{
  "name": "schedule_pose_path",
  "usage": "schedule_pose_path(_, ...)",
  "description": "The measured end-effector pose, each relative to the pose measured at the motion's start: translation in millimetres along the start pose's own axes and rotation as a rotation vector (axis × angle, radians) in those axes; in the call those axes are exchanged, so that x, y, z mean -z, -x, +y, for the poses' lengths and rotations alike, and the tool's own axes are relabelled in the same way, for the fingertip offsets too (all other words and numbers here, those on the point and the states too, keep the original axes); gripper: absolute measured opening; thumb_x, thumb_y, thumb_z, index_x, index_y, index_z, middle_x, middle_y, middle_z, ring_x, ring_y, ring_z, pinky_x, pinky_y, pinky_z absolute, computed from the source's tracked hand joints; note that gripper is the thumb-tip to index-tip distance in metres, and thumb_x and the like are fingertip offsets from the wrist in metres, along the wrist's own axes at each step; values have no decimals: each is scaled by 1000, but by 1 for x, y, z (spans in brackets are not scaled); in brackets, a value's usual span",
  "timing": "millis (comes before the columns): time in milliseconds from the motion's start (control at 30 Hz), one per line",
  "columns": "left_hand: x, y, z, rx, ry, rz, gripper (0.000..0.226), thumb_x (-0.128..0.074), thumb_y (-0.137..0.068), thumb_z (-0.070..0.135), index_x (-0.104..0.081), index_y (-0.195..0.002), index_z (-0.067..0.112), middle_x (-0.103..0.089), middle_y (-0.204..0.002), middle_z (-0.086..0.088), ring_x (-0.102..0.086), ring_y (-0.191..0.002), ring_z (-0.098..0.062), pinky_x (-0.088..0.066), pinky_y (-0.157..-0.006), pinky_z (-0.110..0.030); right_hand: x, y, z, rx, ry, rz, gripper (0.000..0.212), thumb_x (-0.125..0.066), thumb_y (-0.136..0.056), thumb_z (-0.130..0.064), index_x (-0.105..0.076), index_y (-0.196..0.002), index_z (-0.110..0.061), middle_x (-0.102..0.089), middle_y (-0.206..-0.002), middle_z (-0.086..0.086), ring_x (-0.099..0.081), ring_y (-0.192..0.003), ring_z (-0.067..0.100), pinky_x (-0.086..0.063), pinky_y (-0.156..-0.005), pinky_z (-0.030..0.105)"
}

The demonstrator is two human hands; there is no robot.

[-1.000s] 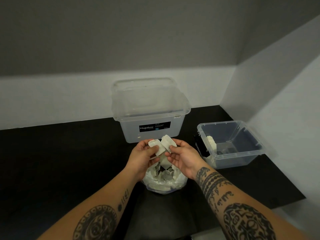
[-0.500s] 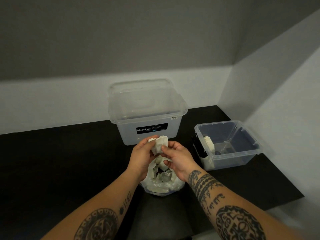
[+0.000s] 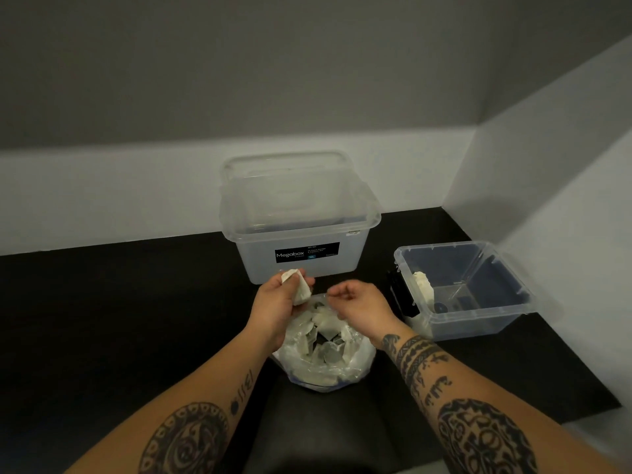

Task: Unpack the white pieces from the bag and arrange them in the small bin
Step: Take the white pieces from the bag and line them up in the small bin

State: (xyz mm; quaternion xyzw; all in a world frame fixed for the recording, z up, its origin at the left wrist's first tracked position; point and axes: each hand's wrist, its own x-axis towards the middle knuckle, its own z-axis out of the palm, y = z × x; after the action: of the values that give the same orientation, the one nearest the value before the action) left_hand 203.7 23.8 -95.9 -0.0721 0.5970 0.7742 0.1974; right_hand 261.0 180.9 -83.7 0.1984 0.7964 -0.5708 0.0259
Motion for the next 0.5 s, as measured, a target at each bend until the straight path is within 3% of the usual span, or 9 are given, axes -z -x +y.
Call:
schedule_pose_path(133,7,-1,-2,38,-29,15,23,-56,-104,23,-70,-122,24,-75,-108,-9,-73,-107,-24,-60,-93,-47,-11,-7,25,31,587,-87,25,-65,-94,-29,-73,-118,-28,-71,-117,-5,-67,-105,13,-55,-92,29)
schedule_pose_path(267,6,-2,-4,15,-207,-8,20,-59,-102,27,-73,-116,32,-75,-106,-7,-71,-108,-22,-53,-103,-49,-22,-12,32,163,977,-87,41,-52,-100,-40,-55,-140,-34,-65,-124,5,-64,-108,25,-54,-84,36)
schedule_pose_path(400,4,-5,-6,14,-236,-8,19,-60,-101,27,-75,-112,32,-77,-103,-6,-71,-108,-20,-53,-105,-48,-27,-21,41,195,1151,-135,48,-46,-103,-35,-40,-150,-30,-64,-125,9,-64,-108,30,-53,-84,37)
schedule_pose_path(500,3,-7,-8,11,-226,-11,19,-59,-102,25,-74,-111,30,-77,-98,-6,-72,-104,-21,-54,-102,-46,-29,-24,43,169,1157,-119,38,-50,-101,-32,-54,-138,-24,-66,-121,7,-65,-107,29,-53,-84,38)
